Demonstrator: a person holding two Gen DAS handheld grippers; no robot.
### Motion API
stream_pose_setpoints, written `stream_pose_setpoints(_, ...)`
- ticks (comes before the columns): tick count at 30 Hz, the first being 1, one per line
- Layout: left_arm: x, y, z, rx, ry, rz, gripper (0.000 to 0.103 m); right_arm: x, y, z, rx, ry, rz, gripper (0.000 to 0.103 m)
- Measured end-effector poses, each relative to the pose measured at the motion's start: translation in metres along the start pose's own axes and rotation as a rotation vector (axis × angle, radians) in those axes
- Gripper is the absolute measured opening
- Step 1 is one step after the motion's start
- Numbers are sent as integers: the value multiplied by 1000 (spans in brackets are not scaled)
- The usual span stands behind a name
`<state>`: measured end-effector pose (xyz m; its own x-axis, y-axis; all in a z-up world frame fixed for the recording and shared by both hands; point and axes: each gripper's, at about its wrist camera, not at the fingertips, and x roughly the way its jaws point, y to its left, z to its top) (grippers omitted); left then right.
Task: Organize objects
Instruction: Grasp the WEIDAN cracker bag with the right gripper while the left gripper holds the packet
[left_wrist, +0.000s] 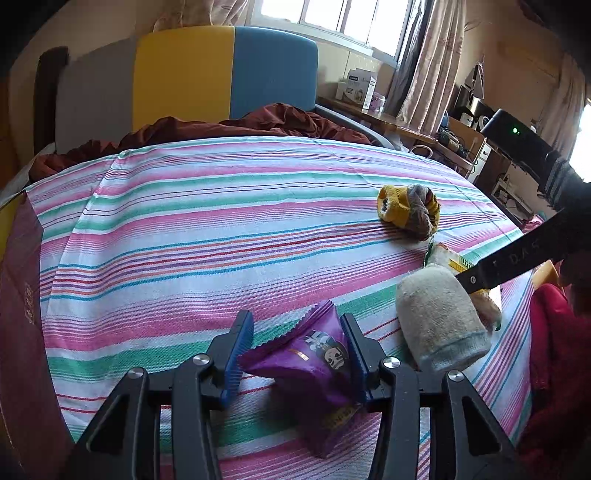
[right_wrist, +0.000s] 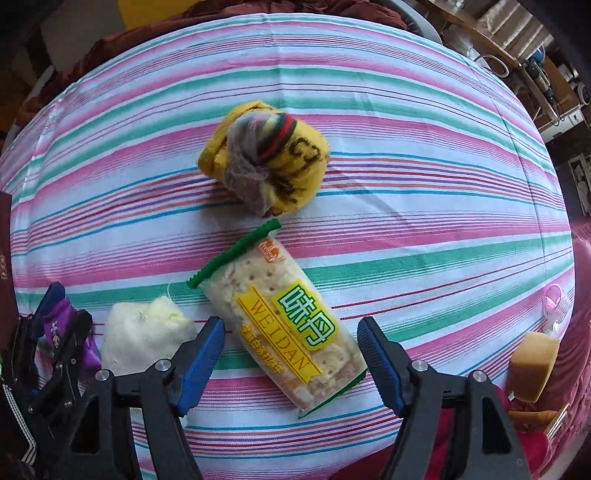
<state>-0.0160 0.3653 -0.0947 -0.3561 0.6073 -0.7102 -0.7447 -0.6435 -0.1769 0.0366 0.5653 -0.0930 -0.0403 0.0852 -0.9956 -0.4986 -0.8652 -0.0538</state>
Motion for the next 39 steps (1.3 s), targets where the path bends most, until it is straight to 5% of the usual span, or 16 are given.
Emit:
stream_pose_setpoints(2,0,1,0,0,0,-1,49,8,1,-2,-11,11,-18,72)
stream_pose_setpoints(5,-1,2,0,-3,-1,-5,49,5,-12,-5,60,-33,22,49)
stream_pose_setpoints(13,-1,2,0,-3,0,-5,49,5,-55,-13,314,-158,37,49)
stream_pose_setpoints(29,-11,-4,1,1,38,42,45,17,-51,-6,235,-197,-36,52)
stream_pose_setpoints(39,-94,8,14,-14,-66,156,45,17,-56,-10,225,-207,-49,52)
